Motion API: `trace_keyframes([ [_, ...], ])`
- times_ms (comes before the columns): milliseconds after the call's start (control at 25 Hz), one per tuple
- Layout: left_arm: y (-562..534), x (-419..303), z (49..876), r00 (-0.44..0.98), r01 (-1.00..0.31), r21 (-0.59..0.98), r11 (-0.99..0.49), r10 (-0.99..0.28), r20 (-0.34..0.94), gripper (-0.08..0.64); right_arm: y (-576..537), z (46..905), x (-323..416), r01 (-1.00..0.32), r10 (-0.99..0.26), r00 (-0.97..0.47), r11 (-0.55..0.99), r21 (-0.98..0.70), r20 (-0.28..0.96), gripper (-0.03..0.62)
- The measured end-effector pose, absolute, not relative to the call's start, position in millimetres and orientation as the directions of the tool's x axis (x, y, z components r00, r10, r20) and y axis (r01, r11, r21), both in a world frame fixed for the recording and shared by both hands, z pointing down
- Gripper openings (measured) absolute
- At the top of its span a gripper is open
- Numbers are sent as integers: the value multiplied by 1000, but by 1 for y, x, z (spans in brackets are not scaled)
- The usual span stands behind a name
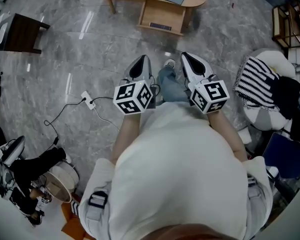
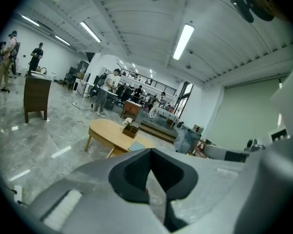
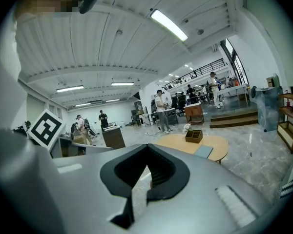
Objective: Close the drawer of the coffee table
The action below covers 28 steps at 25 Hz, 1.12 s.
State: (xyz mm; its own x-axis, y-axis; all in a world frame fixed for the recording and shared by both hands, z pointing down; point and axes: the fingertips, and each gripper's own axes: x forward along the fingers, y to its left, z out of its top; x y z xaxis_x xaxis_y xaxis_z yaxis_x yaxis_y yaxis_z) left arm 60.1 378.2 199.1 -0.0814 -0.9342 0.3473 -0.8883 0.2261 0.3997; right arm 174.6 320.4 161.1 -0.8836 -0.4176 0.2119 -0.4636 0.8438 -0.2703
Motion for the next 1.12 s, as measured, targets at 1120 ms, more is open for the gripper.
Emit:
trace_keyframes([
  [1120,157,-92,199,-76,-879,408,246,-918,390,0,88,178,42,-486,-436,-874,810,-328,217,-2],
])
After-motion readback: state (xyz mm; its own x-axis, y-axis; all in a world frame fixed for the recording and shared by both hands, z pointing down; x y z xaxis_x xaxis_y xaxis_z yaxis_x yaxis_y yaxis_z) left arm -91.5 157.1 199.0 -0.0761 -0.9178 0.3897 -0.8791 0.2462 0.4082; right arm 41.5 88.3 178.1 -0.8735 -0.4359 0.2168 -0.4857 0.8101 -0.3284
